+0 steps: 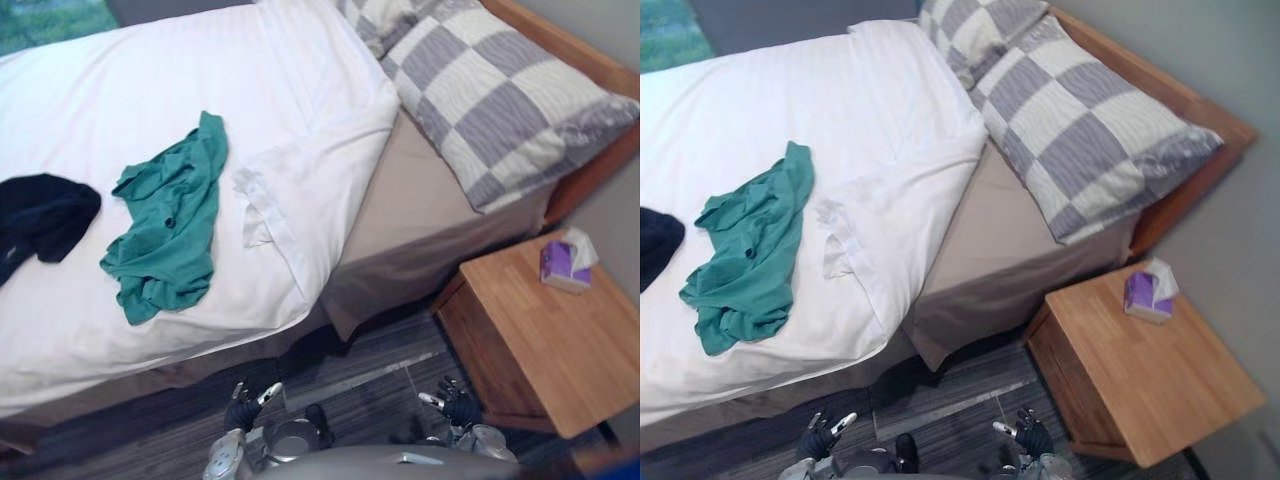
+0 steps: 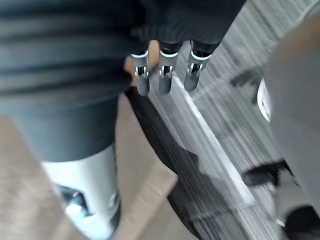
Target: Tidy the bed and pick cloth on bed and put in laundry
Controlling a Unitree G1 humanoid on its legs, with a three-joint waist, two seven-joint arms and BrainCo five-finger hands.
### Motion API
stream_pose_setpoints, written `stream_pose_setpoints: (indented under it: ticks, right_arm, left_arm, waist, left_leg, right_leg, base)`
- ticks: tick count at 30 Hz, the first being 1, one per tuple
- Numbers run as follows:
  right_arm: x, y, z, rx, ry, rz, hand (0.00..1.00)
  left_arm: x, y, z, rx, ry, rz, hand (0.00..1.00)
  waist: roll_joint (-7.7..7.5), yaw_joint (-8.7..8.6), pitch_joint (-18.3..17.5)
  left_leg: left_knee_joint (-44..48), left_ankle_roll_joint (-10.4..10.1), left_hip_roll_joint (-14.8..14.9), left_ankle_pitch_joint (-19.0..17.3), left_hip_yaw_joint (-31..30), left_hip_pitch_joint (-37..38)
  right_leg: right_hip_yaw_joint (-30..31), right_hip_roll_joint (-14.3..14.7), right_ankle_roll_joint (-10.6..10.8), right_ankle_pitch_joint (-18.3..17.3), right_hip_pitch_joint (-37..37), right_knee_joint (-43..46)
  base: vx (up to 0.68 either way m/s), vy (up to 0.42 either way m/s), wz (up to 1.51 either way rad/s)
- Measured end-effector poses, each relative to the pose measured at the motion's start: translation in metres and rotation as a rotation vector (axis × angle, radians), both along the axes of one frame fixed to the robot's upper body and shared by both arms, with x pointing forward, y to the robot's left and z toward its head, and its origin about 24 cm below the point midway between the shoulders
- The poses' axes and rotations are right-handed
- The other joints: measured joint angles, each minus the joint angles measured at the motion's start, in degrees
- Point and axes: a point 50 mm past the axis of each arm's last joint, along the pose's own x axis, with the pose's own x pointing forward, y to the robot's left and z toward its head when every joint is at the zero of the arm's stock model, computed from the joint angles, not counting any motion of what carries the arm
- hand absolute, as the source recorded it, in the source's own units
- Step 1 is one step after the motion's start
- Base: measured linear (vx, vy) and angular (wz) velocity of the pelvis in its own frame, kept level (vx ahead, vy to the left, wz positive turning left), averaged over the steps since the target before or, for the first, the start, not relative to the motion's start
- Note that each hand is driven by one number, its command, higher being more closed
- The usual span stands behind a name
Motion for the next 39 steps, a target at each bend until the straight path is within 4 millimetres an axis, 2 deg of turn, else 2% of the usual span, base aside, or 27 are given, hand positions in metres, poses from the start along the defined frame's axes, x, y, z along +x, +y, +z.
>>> stream_pose_setpoints:
  ticks: [1,3,4,5,7,8,9,10,11,13,14,17,21,24,26,27,28,29,30,31,32,33,34,35,36,39]
  right_arm:
    - [-0.003,0.001,-0.001,0.003,0.009,-0.016,0.00]
    - [-0.009,-0.006,-0.002,-0.011,0.025,-0.041,0.00]
    - [-0.007,-0.014,0.000,-0.034,0.013,-0.053,0.00]
    - [-0.005,-0.015,0.000,-0.039,0.007,-0.053,0.00]
    - [-0.002,-0.015,0.002,-0.040,-0.006,-0.063,0.00]
    - [-0.001,-0.014,0.002,-0.038,-0.021,-0.077,0.00]
    - [-0.003,-0.004,0.001,-0.020,-0.027,-0.063,0.00]
    - [-0.004,0.001,0.000,-0.006,-0.027,-0.064,0.00]
    - [-0.007,0.004,-0.002,0.008,-0.013,-0.078,0.00]
    - [-0.009,0.008,-0.003,0.026,-0.014,-0.096,0.00]
    - [-0.006,0.007,-0.002,0.034,-0.029,-0.122,0.00]
    - [-0.009,0.004,-0.001,0.061,-0.045,-0.203,0.00]
    - [-0.020,-0.002,-0.001,0.057,-0.041,-0.328,0.00]
    - [-0.024,-0.024,0.009,0.001,-0.114,-0.499,0.00]
    - [-0.020,-0.057,0.035,-0.136,-0.250,-0.636,0.00]
    - [-0.020,-0.064,0.041,-0.168,-0.279,-0.660,0.00]
    - [-0.016,-0.086,0.065,-0.275,-0.373,-0.706,0.00]
    - [-0.012,-0.096,0.077,-0.321,-0.423,-0.712,0.00]
    - [-0.002,-0.113,0.106,-0.405,-0.543,-0.712,0.00]
    - [0.010,-0.128,0.145,-0.502,-0.702,-0.668,0.00]
    - [0.017,-0.134,0.169,-0.560,-0.793,-0.630,0.00]
    - [0.029,-0.136,0.199,-0.625,-0.915,-0.565,0.00]
    - [0.034,-0.134,0.208,-0.639,-0.953,-0.541,0.00]
    - [0.051,-0.128,0.235,-0.679,-1.066,-0.439,0.00]
    - [0.057,-0.126,0.240,-0.687,-1.090,-0.408,0.00]
    - [0.093,-0.106,0.268,-0.698,-1.196,-0.194,0.00]
  left_arm:
    - [0.002,0.005,0.001,0.015,0.005,-0.010,0.00]
    - [-0.001,-0.006,-0.004,-0.013,0.034,-0.023,0.00]
    - [0.000,-0.015,-0.005,-0.033,0.040,-0.036,0.00]
    - [0.001,-0.017,-0.006,-0.034,0.043,-0.051,0.00]
    - [0.003,-0.018,-0.006,-0.031,0.057,-0.077,0.00]
    - [0.006,-0.017,-0.006,-0.019,0.065,-0.088,0.00]
    - [0.008,-0.006,-0.004,0.011,0.077,-0.098,0.00]
    - [0.010,-0.001,-0.003,0.025,0.077,-0.100,0.00]
    - [0.012,0.002,-0.003,0.031,0.082,-0.101,0.00]
    - [0.013,0.003,-0.003,0.030,0.085,-0.085,0.00]
    - [0.013,0.001,-0.004,0.020,0.087,-0.059,0.00]
    - [0.010,-0.008,-0.006,-0.008,0.089,-0.046,0.00]
    - [0.009,-0.003,-0.005,-0.005,0.081,-0.015,0.00]
    - [0.006,0.000,-0.005,-0.008,0.080,0.011,0.00]
    - [0.000,0.006,-0.004,-0.004,0.080,0.022,0.00]
    - [0.000,0.007,-0.003,-0.001,0.077,0.021,0.00]
    - [-0.003,0.011,-0.002,-0.001,0.065,0.014,0.00]
    - [-0.005,0.013,-0.001,0.003,0.062,0.015,0.00]
    - [-0.010,0.017,0.000,0.007,0.059,0.013,0.00]
    - [-0.018,0.022,0.000,0.011,0.074,0.012,0.00]
    - [-0.026,0.024,-0.001,0.009,0.085,0.022,0.00]
    - [-0.038,0.027,-0.001,0.014,0.109,0.035,0.00]
    - [-0.042,0.028,-0.002,0.017,0.119,0.036,0.00]
    - [-0.051,0.032,-0.002,0.023,0.141,0.034,0.00]
    - [-0.052,0.032,-0.002,0.023,0.145,0.033,0.00]
    - [-0.053,0.030,-0.003,0.015,0.149,0.021,0.00]
  waist:
    - [-1.91,-0.74,-0.37]
    - [-0.26,-1.03,-0.82]
    - [1.36,-1.17,-0.84]
    - [1.57,-1.40,-0.69]
    - [1.08,-2.57,-0.43]
    - [1.06,-3.03,-0.06]
    - [-1.40,-3.14,-0.23]
    - [-3.28,-3.10,-0.25]
    - [-4.36,-2.89,-0.52]
    - [-4.05,-2.35,-0.35]
    - [-3.08,-2.47,0.12]
    - [-1.92,-2.61,-0.02]
    - [-2.13,-2.41,-0.18]
    - [-2.31,-2.21,-0.28]
    - [-2.70,-2.68,-0.56]
    - [-2.81,-2.69,-0.65]
    - [-3.17,-2.63,-0.94]
    - [-3.31,-2.63,-1.10]
    - [-3.51,-2.62,-1.40]
    - [-3.68,-2.64,-2.19]
    - [-3.77,-2.67,-2.87]
    - [-4.00,-2.69,-4.14]
    - [-4.17,-2.65,-4.50]
    - [-4.52,-2.65,-5.63]
    - [-4.54,-2.62,-5.79]
    - [-3.46,-2.39,-6.36]
  left_leg:
    - [-1.57,-1.08,-1.48,-0.36,-0.93,1.42]
    - [-3.66,-1.65,-0.53,0.85,-1.64,2.53]
    - [-4.29,-1.70,-0.16,0.96,-2.03,2.77]
    - [-4.39,-1.71,-0.26,0.96,-2.47,2.77]
    - [-5.16,-1.77,-0.61,1.17,-5.84,3.02]
    - [-5.52,-1.90,0.19,1.69,-8.17,3.50]
    - [-5.71,-2.65,-0.37,2.30,-10.98,2.27]
    - [-6.30,-2.93,-1.75,2.81,-11.66,1.71]
    - [-8.17,-3.35,-1.53,3.72,-12.85,2.02]
    - [-8.25,-3.60,-0.75,4.23,-12.85,1.75]
    - [-8.19,-3.69,-0.68,4.29,-12.67,2.22]
    - [-8.29,-3.69,-0.84,4.29,-10.81,3.27]
    - [-8.34,-3.74,-0.75,3.96,-8.14,3.62]
    - [-8.34,-3.51,-0.70,3.28,-5.63,3.63]
    - [-8.34,-3.48,-1.17,2.33,-4.48,3.63]
    - [-8.34,-3.46,-1.33,2.20,-4.39,3.62]
    - [-8.34,-3.10,-1.54,1.70,-4.02,3.60]
    - [-8.33,-2.95,-1.74,1.45,-3.82,3.61]
    - [-8.33,-2.77,-2.21,1.07,-3.51,3.66]
    - [-8.32,-2.53,-2.84,0.67,-3.48,3.62]
    - [-8.32,-2.46,-3.05,0.16,-3.50,3.57]
    - [-8.28,-2.05,-3.27,0.00,-3.58,3.58]
    - [-8.27,-1.85,-3.34,0.14,-3.67,3.59]
    - [-7.93,-1.81,-3.43,0.17,-4.69,3.49]
    - [-7.91,-1.78,-3.42,0.19,-5.02,3.48]
    - [-7.87,-1.66,-2.21,0.29,-6.86,3.53]
  right_leg:
    - [-0.50,-1.76,-1.23,4.88,-0.14,0.20]
    - [-0.43,-2.06,-1.15,4.72,-1.65,4.88]
    - [0.30,-3.43,-1.26,3.75,-4.27,11.58]
    - [1.02,-4.16,-1.60,3.42,-5.24,14.21]
    - [6.98,-4.90,-2.45,3.07,-8.02,22.03]
    - [13.54,-3.58,-2.54,0.14,-9.79,24.00]
    - [24.11,0.89,-2.55,-0.38,-8.43,11.56]
    - [26.78,0.98,-3.93,0.10,-7.97,8.33]
    - [26.59,1.32,-3.74,-0.48,-6.70,6.27]
    - [25.77,1.77,-3.90,0.33,-6.37,5.38]
    - [25.81,1.95,-3.89,0.33,-5.69,5.02]
    - [26.87,2.17,-3.23,0.77,-4.65,3.80]
    - [27.62,2.13,-2.70,1.29,-3.52,2.31]
    - [29.74,2.14,-2.01,2.23,-4.08,0.96]
    - [30.13,1.68,-1.17,2.14,-4.56,0.65]
    - [30.21,1.55,-1.06,2.14,-4.55,0.54]
    - [30.62,1.15,-0.72,2.21,-4.55,0.26]
    - [30.90,0.98,-0.62,2.27,-4.56,0.13]
    - [31.38,0.60,-0.41,2.46,-4.59,0.04]
    - [31.37,-0.08,-0.30,2.41,-4.59,-0.08]
    - [31.41,-0.29,-0.29,2.44,-4.60,-0.23]
    - [31.51,-0.44,-0.23,2.51,-4.60,-0.30]
    - [31.49,-0.46,-0.15,2.56,-4.56,-0.29]
    - [31.39,-0.35,-0.19,2.90,-4.48,-0.19]
    - [31.36,-0.25,-0.20,3.09,-4.45,-0.06]
    - [31.23,1.00,-0.84,4.96,-4.39,1.50]
  base:
    - [0.13,-0.178,0.36]
    - [0.14,-0.097,0.24]
    - [0.11,-0.023,0.15]
    - [0.07,-0.015,0.33]
    - [0.07,-0.057,0.71]
    - [0.07,-0.169,1.23]
    - [0.05,-0.182,1.18]
    - [0.03,-0.171,0.96]
    - [0.02,-0.078,0.47]
    - [0.05,-0.041,0.21]
    - [0.06,-0.038,0.02]
    - [0.02,-0.022,-0.17]
    - [-0.03,0.020,-0.10]
    - [-0.04,0.051,-0.36]
    - [-0.01,0.041,-0.24]
    - [0.04,0.054,-0.10]
    - [0.04,0.037,-0.07]
    - [0.09,0.079,-0.10]
    - [0.10,0.078,-0.06]
    - [0.17,0.105,-0.03]
    - [0.19,0.086,0.02]
    - [0.18,0.058,0.02]
    - [0.25,0.048,0.12]
    - [0.21,0.028,0.16]
    - [0.24,0.031,0.32]
    - [0.13,-0.002,0.35]
